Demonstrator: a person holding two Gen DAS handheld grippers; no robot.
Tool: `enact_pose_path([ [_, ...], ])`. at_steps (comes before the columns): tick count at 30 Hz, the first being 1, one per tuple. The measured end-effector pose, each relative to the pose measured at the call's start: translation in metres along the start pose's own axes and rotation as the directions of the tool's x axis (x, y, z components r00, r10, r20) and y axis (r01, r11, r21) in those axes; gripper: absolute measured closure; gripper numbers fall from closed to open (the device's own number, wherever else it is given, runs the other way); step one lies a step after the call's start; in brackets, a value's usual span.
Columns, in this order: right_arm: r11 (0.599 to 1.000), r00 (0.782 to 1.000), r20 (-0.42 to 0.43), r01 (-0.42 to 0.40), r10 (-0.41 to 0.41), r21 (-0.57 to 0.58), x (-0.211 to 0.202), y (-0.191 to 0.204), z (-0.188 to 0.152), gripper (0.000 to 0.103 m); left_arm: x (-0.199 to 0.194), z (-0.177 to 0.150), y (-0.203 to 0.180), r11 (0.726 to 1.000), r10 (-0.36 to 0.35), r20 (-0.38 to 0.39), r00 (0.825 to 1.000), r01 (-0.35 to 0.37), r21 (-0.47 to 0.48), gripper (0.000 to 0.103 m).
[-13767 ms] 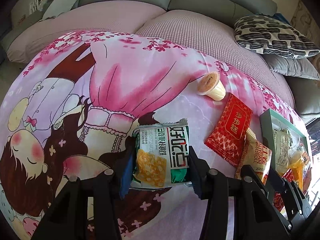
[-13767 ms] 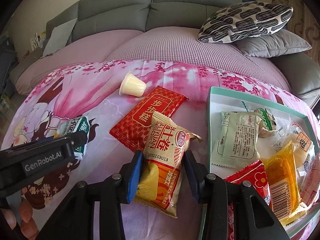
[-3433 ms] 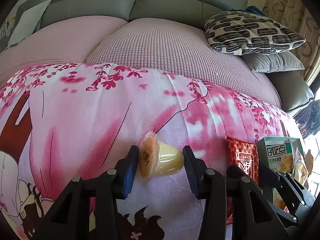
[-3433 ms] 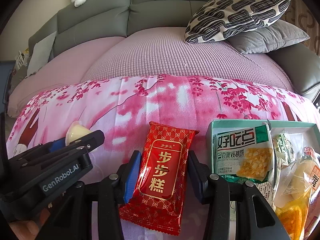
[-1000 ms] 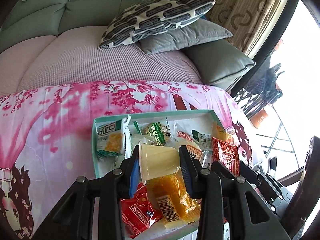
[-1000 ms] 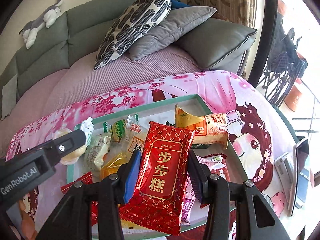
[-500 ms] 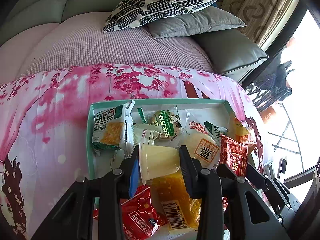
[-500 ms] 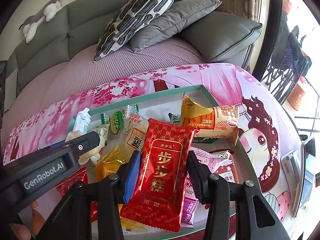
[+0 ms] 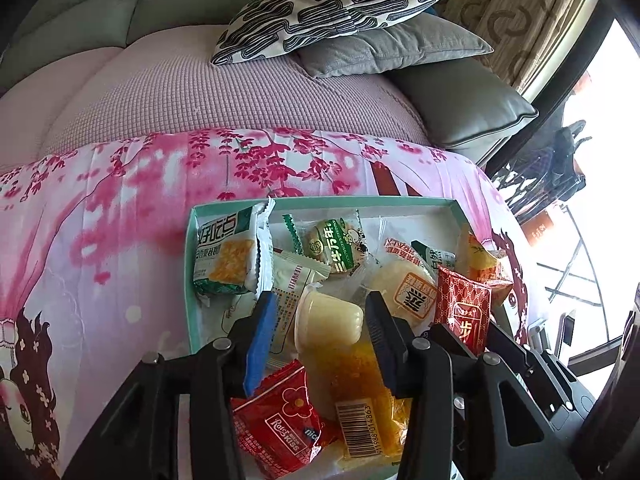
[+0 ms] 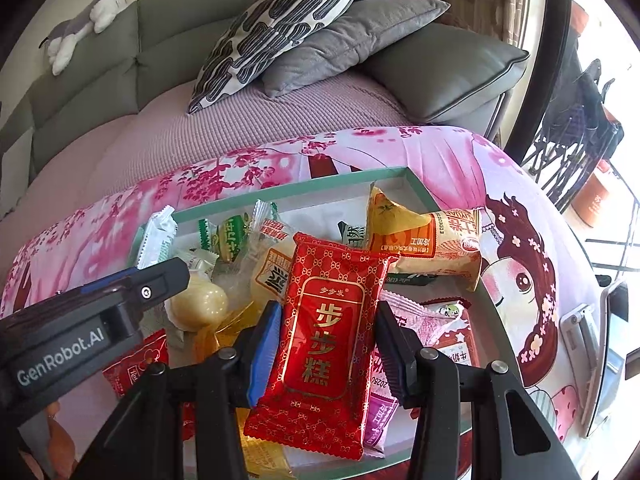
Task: Organize snacks
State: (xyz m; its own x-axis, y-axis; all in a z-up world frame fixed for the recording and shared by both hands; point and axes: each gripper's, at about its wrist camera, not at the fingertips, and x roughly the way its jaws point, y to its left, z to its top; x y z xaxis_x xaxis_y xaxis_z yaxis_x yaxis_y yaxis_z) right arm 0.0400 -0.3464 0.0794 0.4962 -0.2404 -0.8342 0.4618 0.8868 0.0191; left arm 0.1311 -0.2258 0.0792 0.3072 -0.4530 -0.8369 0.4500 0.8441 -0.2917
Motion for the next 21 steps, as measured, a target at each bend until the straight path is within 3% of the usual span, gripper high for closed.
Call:
enact_pose_path([
  [4,1.000,1.000,0.001,0.000,0.000,-0.001,0.000,0.000,0.000,0.053,-0.007,-0.001,0.002,1.000,0.028,0.010,1.000,-0.028,0.000,0.052],
  [8,1.000,1.000,0.002,0.004,-0.004,0.001,0.002,0.001,0.000,0.053,-0.015,-0.001,0.006,0.997,0.074,0.034,0.997,-0.074,-0.003,0.042],
  [12,1.000,1.000,-0.008,0.000,0.000,0.003,0.006,0.001,-0.001,0.045,-0.023,-0.003,0.012,0.988,0.151,0.065,0.986,-0.151,-0.005,0.030],
  [21,1.000,1.000,-0.001,0.021,-0.021,0.008,0.009,-0.003,-0.002,0.020,-0.033,-0.009,0.035,0.971,0.236,0.111,0.965,-0.228,-0.075,0.010],
])
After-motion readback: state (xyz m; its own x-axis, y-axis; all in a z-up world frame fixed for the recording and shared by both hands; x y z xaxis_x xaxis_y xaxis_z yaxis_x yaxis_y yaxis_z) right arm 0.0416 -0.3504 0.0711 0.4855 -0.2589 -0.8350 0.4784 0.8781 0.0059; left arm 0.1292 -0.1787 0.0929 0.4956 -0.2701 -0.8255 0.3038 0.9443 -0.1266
